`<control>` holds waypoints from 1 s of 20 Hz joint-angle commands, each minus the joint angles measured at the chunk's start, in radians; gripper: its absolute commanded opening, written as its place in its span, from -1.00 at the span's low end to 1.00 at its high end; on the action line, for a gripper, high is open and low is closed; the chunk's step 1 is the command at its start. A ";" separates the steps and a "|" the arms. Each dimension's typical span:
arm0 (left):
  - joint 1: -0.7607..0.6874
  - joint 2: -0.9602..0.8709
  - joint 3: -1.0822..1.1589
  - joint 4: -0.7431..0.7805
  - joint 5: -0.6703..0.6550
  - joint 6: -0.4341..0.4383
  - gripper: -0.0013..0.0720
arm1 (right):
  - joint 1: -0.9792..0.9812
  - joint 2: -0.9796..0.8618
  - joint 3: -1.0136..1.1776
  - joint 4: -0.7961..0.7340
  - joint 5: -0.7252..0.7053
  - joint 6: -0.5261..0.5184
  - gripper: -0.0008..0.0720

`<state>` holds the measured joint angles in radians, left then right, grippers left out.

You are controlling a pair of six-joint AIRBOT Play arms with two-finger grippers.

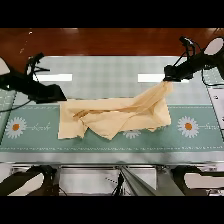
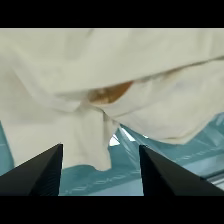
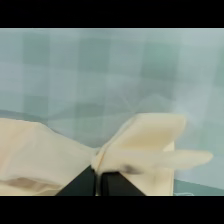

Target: Fold the shirts.

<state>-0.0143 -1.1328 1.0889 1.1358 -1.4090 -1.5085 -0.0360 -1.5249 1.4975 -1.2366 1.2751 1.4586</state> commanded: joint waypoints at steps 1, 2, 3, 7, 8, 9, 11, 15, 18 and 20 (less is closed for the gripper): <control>0.002 0.141 -0.294 -0.272 0.076 0.008 0.55 | 0.000 -0.002 0.000 0.001 -0.002 -0.005 -0.90; 0.001 0.160 -0.405 -0.385 0.117 0.026 0.62 | 0.000 -0.002 0.000 0.001 -0.001 -0.006 -0.90; 0.001 0.165 -0.496 -0.486 0.147 0.053 0.69 | 0.000 -0.002 0.000 0.001 0.000 -0.008 -0.90; -0.079 0.147 -0.711 -0.635 0.346 0.082 0.69 | 0.000 -0.002 0.000 0.001 0.000 -0.020 -0.90; -0.117 0.138 -0.724 -0.636 0.396 0.069 0.68 | 0.000 -0.002 0.000 0.001 0.000 -0.021 -0.90; -0.160 0.123 -0.724 -0.637 0.443 0.051 0.68 | 0.002 -0.002 0.000 0.000 0.000 -0.021 -0.90; -0.235 0.091 -0.723 -0.675 0.525 0.048 0.68 | 0.007 -0.002 0.000 0.001 0.000 -0.024 -0.90; -0.329 -0.008 -0.723 -0.719 0.587 0.049 0.68 | 0.028 -0.002 0.000 0.008 -0.001 -0.024 -0.90; -0.342 -0.055 -0.719 -0.775 0.633 0.060 0.66 | 0.035 -0.002 0.000 0.000 -0.002 -0.032 -0.90; -0.344 -0.065 -0.703 -0.833 0.671 0.095 0.62 | 0.036 -0.002 0.000 0.000 -0.003 -0.032 -0.90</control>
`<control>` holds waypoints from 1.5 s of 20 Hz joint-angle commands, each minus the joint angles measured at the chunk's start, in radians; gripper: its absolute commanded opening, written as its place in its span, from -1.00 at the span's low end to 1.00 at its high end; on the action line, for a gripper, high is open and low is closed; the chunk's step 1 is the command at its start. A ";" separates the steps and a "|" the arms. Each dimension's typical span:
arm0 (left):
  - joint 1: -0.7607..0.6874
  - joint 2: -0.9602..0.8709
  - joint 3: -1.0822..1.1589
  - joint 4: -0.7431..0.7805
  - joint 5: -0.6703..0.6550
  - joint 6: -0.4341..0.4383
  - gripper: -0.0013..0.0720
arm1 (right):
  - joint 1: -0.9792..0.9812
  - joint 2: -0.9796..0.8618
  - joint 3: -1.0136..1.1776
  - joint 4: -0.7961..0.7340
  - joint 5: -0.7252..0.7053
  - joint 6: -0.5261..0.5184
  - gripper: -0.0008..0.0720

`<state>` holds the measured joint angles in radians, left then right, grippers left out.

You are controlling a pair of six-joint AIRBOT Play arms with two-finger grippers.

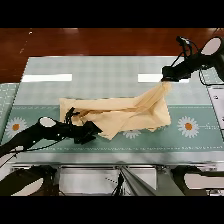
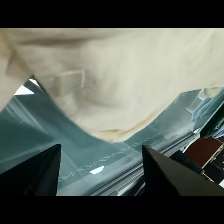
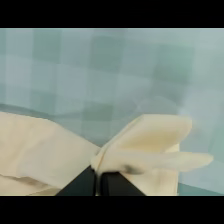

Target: Fold the shirts.

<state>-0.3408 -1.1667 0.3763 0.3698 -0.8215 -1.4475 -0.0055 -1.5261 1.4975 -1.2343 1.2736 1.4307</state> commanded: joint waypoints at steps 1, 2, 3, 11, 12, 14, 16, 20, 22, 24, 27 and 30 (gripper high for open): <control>-0.017 -0.034 0.021 -0.076 0.101 0.034 0.62 | 0.005 0.000 0.000 -0.006 -0.002 -0.004 -0.90; -0.017 -0.040 0.034 -0.076 0.115 0.033 0.61 | 0.005 0.000 0.000 -0.008 -0.003 -0.004 -0.90; -0.017 -0.050 0.045 -0.076 0.123 0.031 0.46 | 0.005 0.000 0.000 -0.012 -0.006 -0.004 -0.90; -0.072 -0.202 0.146 -0.121 0.103 0.046 -0.51 | 0.005 0.000 0.000 -0.032 -0.017 -0.004 -0.90; -0.069 -0.201 0.158 -0.120 0.081 0.068 -0.91 | 0.005 0.000 0.000 -0.032 -0.016 -0.004 -0.90; -0.058 -0.187 0.191 -0.120 -0.004 0.138 -0.89 | 0.004 0.000 0.000 -0.035 -0.015 -0.004 -0.90; -0.049 -0.131 0.227 -0.120 -0.093 0.174 -0.90 | 0.004 0.000 0.000 -0.054 -0.011 -0.004 -0.90; 0.016 0.134 0.314 -0.111 -0.212 0.183 -0.89 | 0.004 0.037 0.002 -0.084 0.008 -0.015 -0.90; 0.120 0.287 0.395 -0.093 -0.292 0.180 -0.89 | 0.004 0.104 0.002 -0.084 -0.028 -0.018 -0.90; 0.267 0.407 0.497 -0.093 -0.377 0.149 -0.90 | 0.004 0.206 0.002 -0.084 -0.085 -0.019 -0.90; 0.508 0.505 0.660 -0.093 -0.506 0.093 -0.89 | 0.004 0.385 0.002 -0.086 -0.182 -0.042 -0.90; 0.705 0.518 0.821 -0.093 -0.666 0.042 -0.89 | 0.004 0.569 0.002 -0.091 -0.275 -0.040 -0.90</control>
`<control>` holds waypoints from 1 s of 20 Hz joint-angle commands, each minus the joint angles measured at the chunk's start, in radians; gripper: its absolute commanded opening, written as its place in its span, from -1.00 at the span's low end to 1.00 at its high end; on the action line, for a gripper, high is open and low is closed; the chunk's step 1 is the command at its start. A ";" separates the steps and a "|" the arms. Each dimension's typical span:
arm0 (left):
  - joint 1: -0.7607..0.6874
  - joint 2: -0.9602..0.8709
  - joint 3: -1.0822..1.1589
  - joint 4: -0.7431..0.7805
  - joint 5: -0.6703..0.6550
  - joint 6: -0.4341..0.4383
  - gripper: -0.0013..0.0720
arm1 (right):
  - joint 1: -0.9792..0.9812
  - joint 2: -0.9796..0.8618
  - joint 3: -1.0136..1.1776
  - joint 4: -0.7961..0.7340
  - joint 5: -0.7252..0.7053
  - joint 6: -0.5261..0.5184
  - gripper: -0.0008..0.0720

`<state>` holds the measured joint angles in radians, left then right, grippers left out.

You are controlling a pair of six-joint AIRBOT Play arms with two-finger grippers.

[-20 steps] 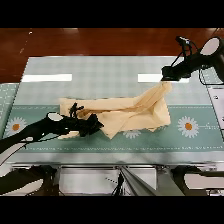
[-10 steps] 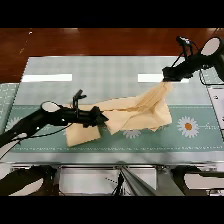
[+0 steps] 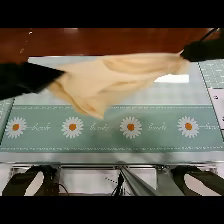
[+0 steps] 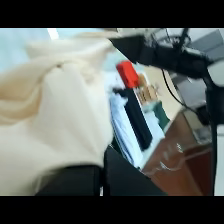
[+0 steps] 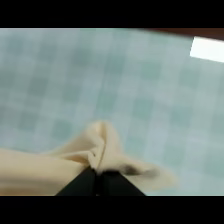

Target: Fold the shirts.

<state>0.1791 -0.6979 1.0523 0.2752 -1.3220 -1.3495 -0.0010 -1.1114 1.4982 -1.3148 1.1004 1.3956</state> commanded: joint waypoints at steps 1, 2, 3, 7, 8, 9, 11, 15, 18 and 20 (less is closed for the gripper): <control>0.235 0.048 0.202 0.001 -0.204 -0.064 -0.89 | 0.000 0.208 0.001 -0.014 -0.121 -0.005 -0.90; 0.258 0.049 0.257 0.001 -0.210 -0.079 -0.89 | 0.000 0.264 0.001 -0.017 -0.133 -0.001 -0.90; 0.265 0.048 0.319 0.001 -0.210 -0.081 -0.89 | 0.000 0.316 0.001 -0.019 -0.135 0.010 -0.90; 0.264 0.048 0.507 0.002 -0.220 -0.130 -0.89 | 0.000 0.469 0.001 -0.042 -0.062 0.051 -0.90; 0.264 0.048 0.529 0.004 -0.243 -0.144 -0.90 | 0.000 0.494 0.001 -0.058 -0.011 0.066 -0.90; 0.264 0.049 0.535 0.009 -0.272 -0.161 -0.89 | 0.000 0.508 0.001 -0.082 0.055 0.083 -0.90; 0.264 0.048 0.532 0.066 -0.357 -0.202 -0.89 | 0.000 0.510 0.001 -0.129 0.209 0.103 -0.90; 0.263 0.053 0.453 0.241 -0.445 -0.209 -0.89 | 0.000 0.415 0.001 -0.108 0.432 0.103 -0.90; 0.263 0.063 0.275 0.253 -0.417 -0.208 -0.89 | 0.000 0.278 0.000 -0.013 0.470 0.103 -0.90; 0.262 0.069 0.133 0.253 -0.372 -0.171 -0.89 | 0.001 0.162 0.000 0.100 0.463 0.083 -0.90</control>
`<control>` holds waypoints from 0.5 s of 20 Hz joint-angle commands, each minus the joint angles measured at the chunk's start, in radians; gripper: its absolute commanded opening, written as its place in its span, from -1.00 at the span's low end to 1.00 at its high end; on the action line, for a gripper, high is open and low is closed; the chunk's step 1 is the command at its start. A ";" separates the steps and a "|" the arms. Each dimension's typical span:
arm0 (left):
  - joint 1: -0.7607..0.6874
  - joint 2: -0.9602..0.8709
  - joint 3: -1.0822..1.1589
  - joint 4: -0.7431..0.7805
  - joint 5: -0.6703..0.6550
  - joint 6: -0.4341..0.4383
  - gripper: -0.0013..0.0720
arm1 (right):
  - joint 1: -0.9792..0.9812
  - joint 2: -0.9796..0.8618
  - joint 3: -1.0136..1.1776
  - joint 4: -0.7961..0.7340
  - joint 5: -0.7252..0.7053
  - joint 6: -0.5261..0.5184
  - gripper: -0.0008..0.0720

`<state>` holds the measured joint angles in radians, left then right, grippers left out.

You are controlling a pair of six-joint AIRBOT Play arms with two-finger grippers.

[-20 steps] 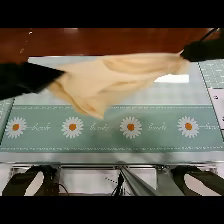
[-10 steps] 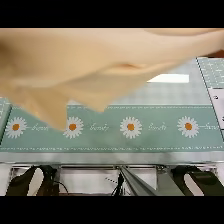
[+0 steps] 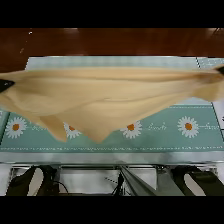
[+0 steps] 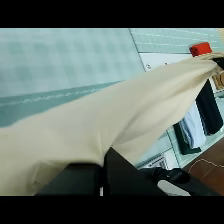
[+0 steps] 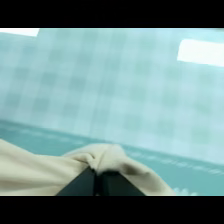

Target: Fold the shirts.

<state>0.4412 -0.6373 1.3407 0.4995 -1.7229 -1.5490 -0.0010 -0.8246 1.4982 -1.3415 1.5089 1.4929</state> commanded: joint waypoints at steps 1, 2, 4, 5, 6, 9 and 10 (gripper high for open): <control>0.001 0.010 -0.228 0.028 0.052 0.048 -0.89 | 0.001 -0.189 0.000 0.180 0.048 -0.031 -0.90; 0.000 0.008 -0.308 0.028 0.078 0.074 -0.89 | 0.001 -0.247 0.000 0.217 0.035 -0.043 -0.90; -0.003 0.003 -0.463 0.029 0.143 0.111 -0.89 | 0.001 -0.360 0.001 0.263 0.000 -0.066 -0.90; -0.014 0.000 -0.541 0.029 0.182 0.128 -0.89 | 0.001 -0.415 0.000 0.270 -0.018 -0.069 -0.90; -0.033 -0.006 -0.608 0.028 0.227 0.138 -0.89 | 0.001 -0.465 0.001 0.269 -0.032 -0.071 -0.90; -0.135 -0.031 -0.782 0.028 0.425 0.185 -0.89 | 0.001 -0.589 0.001 0.270 -0.086 -0.085 -0.90; -0.173 -0.045 -0.822 0.028 0.496 0.205 -0.89 | 0.001 -0.623 0.000 0.266 -0.122 -0.088 -0.90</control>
<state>0.3470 -0.6594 0.6746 0.5278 -1.4242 -1.4017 -0.0010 -1.3304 1.4979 -1.0981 1.4563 1.4231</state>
